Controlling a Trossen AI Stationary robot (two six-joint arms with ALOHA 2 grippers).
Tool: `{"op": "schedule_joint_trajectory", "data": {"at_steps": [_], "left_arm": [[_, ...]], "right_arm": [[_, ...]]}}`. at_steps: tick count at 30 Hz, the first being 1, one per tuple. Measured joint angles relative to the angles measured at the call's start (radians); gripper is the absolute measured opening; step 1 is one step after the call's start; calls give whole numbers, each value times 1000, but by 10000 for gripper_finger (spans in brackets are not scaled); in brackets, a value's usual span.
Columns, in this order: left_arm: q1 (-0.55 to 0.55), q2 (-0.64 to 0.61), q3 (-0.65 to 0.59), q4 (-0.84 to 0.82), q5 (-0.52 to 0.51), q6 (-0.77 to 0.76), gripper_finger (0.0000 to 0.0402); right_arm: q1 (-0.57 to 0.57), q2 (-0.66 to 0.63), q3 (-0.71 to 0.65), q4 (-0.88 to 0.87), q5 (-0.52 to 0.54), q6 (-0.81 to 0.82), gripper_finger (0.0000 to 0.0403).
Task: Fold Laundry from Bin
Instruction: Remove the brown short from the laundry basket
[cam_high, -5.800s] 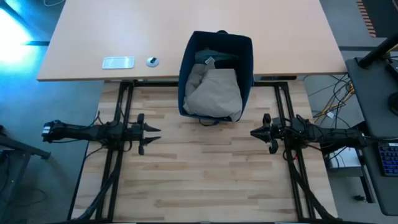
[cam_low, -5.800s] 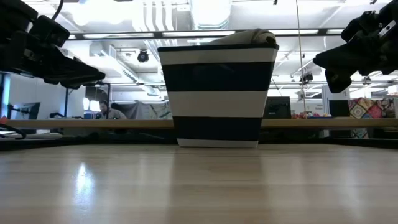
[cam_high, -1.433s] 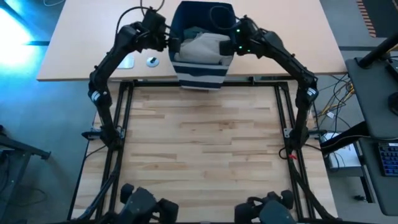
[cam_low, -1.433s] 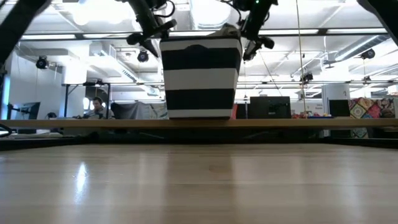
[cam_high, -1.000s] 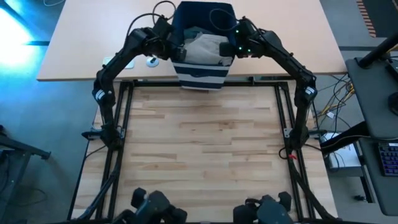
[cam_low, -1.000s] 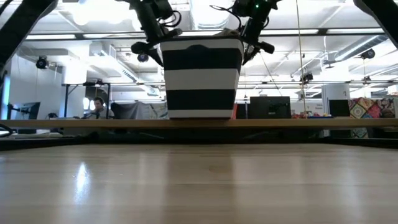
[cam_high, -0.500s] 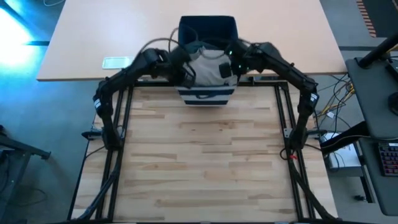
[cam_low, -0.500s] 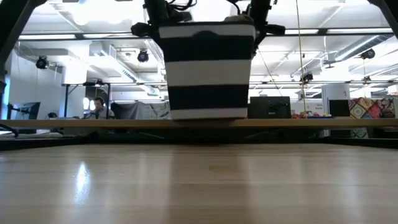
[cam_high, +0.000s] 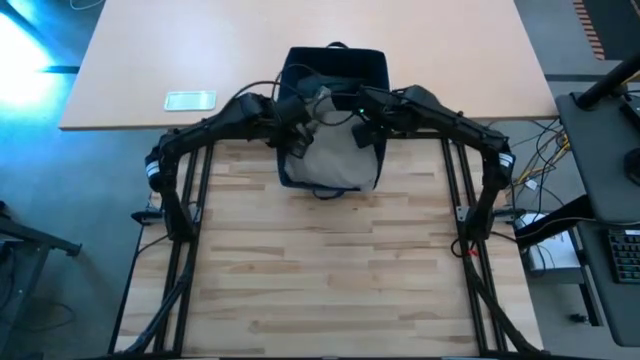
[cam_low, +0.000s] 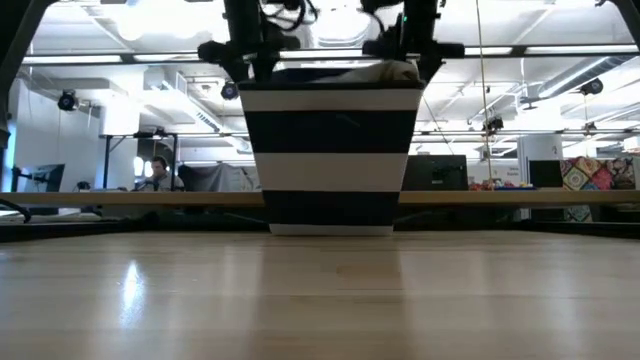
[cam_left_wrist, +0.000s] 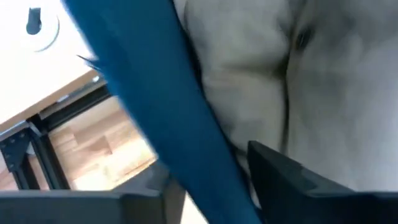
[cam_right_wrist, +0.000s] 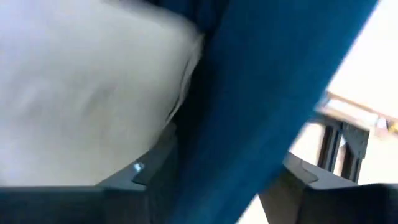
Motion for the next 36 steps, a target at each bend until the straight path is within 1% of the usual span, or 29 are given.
{"op": "schedule_joint_trajectory", "data": {"at_steps": [3, 7, 10, 12, 14, 16, 18, 21, 23, 26, 28, 30, 32, 34, 36], "left_arm": [[1, -26, 34, 0, 0, 13, 192], [-8, -78, 79, -5, -3, 34, 227], [-43, -129, 101, -1, -3, 59, 241], [-82, -162, 100, 24, -3, 119, 244], [-137, -196, 76, 80, 6, 195, 244], [-200, -221, 43, 159, 49, 264, 244], [-261, -237, -6, 281, 64, 296, 243], [-309, -243, -92, 478, 69, 286, 244], [-304, -238, -154, 549, 58, 254, 246], [-246, -218, -226, 566, -18, 179, 251], [-193, -203, -269, 575, -25, 164, 256], [-150, -193, -304, 628, -25, 181, 261], [-113, -177, -320, 671, -17, 209, 264], [-82, -150, -319, 696, 19, 216, 267], [-57, -119, -317, 694, 78, 239, 267]], "right_arm": [[0, -35, 25, 24, 10, -45, 211], [21, -100, 29, 67, 16, -128, 219], [91, -149, 29, 98, 8, -213, 219], [158, -165, 26, 131, -31, -286, 219], [228, -168, 14, 183, -95, -344, 219], [295, -164, -9, 237, -130, -393, 219], [351, -156, -30, 265, -120, -420, 219], [398, -147, -47, 261, -51, -404, 219], [423, -152, -52, 258, -2, -371, 219], [471, -186, -52, 250, 35, -326, 219], [502, -215, -52, 237, 53, -297, 219], [528, -242, -54, 218, 92, -262, 219], [547, -269, -62, 204, 133, -235, 219], [561, -297, -80, 199, 152, -202, 219], [565, -328, -107, 198, 155, -170, 219]]}}
